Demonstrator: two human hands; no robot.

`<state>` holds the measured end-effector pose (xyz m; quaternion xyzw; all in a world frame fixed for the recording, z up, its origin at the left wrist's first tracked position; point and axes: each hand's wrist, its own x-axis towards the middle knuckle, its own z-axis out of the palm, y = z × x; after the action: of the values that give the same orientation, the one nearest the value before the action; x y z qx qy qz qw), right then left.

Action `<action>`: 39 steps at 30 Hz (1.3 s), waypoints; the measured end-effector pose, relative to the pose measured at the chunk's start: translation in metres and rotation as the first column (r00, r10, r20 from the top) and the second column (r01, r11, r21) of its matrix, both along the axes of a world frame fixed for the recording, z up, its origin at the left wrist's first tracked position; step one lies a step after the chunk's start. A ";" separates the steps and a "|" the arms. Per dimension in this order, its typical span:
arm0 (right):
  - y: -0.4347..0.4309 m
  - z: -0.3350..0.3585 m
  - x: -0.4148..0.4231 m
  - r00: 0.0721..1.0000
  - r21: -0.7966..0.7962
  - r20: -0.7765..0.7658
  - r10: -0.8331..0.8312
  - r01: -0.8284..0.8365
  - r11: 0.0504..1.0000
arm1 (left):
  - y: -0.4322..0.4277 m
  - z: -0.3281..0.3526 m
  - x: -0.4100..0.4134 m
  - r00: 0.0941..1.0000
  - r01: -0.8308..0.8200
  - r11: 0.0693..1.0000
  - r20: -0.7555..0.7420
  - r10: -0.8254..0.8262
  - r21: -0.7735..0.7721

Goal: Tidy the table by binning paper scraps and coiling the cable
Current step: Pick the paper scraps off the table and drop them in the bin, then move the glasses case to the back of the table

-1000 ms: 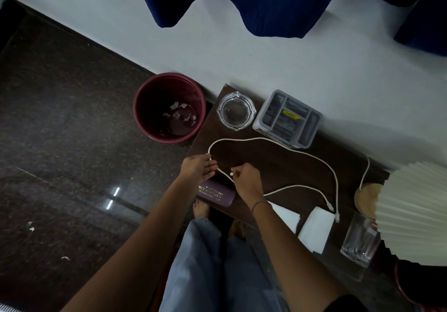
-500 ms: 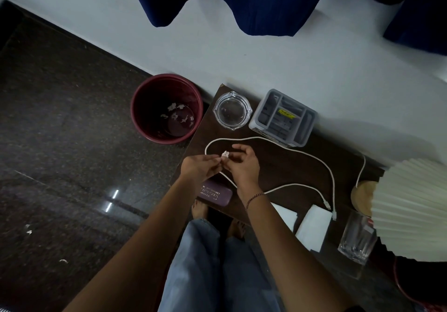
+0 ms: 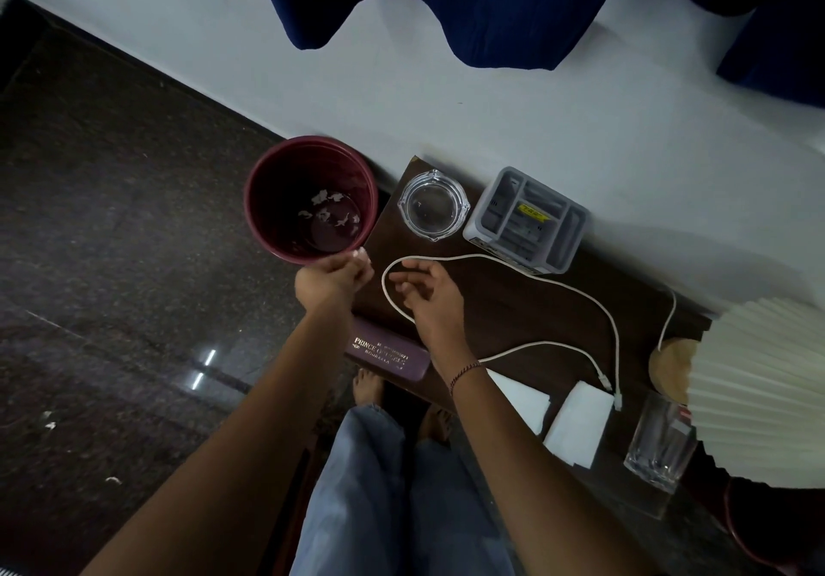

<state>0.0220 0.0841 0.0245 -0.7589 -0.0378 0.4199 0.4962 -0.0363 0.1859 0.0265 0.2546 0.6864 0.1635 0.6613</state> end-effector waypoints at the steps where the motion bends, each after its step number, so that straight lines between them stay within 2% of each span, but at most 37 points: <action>1: -0.001 0.000 -0.002 1.000 0.005 -0.017 -0.025 0.026 1.000 | 0.008 0.002 0.002 0.999 -0.046 0.997 -0.004 0.046 0.056; 4: -0.004 -0.001 -0.006 0.997 0.005 -0.054 -0.059 0.060 0.998 | 0.039 0.009 0.007 0.994 -0.104 0.978 0.001 0.105 0.179; 8: -0.013 -0.001 -0.010 0.995 -0.026 -0.044 -0.091 0.090 0.996 | 0.069 0.012 0.009 0.986 -0.164 0.967 0.015 0.164 0.193; 12: -0.020 -0.003 -0.010 0.990 -0.128 0.027 -0.137 0.139 0.982 | 0.069 0.004 0.002 0.995 -0.049 0.991 -0.074 0.059 0.127; 16: -0.033 -0.006 -0.007 0.985 -0.248 0.079 -0.152 0.167 0.954 | 0.049 -0.011 -0.011 0.969 0.193 0.981 -0.160 -0.186 0.027; 18: -0.040 -0.007 -0.006 0.984 -0.317 0.076 -0.161 0.177 0.932 | 0.037 -0.019 -0.020 0.897 0.373 0.928 -0.263 -0.357 0.013; 20: -0.047 -0.008 -0.007 0.975 -0.366 0.051 -0.215 0.218 0.905 | 0.026 -0.026 -0.030 0.738 0.557 0.830 -0.453 -0.501 -0.010; 22: -0.052 -0.009 -0.011 0.963 -0.418 0.014 -0.270 0.251 0.873 | 0.017 -0.027 -0.037 0.578 0.682 0.730 -0.576 -0.578 -0.047; 25: -0.060 -0.014 -0.020 0.965 -0.516 -0.060 -0.256 0.189 0.835 | 0.008 -0.030 -0.043 0.404 0.773 0.617 -0.633 -0.661 -0.150; 28: -0.067 -0.015 -0.028 0.978 -0.574 -0.090 -0.190 0.105 0.812 | -0.002 -0.032 -0.046 0.327 0.798 0.559 -0.618 -0.715 -0.225; 32: -0.074 -0.016 -0.039 0.966 -0.571 -0.233 -0.110 -0.045 0.820 | -0.016 -0.032 -0.051 0.345 0.774 0.583 -0.608 -0.715 -0.247; 34: -0.076 -0.017 -0.041 0.947 -0.542 -0.290 -0.137 -0.045 0.839 | -0.022 -0.029 -0.053 0.390 0.739 0.628 -0.605 -0.694 -0.243; 39: -0.093 -0.007 -0.032 0.968 -0.524 -0.206 -0.141 0.012 0.852 | -0.034 -0.016 -0.047 0.565 0.667 0.732 -0.545 -0.619 -0.140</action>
<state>-0.0096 -0.0091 0.0180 -0.8097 0.1666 0.4818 0.2907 -0.0829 0.1515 0.0101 0.5494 0.7000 -0.1424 0.4335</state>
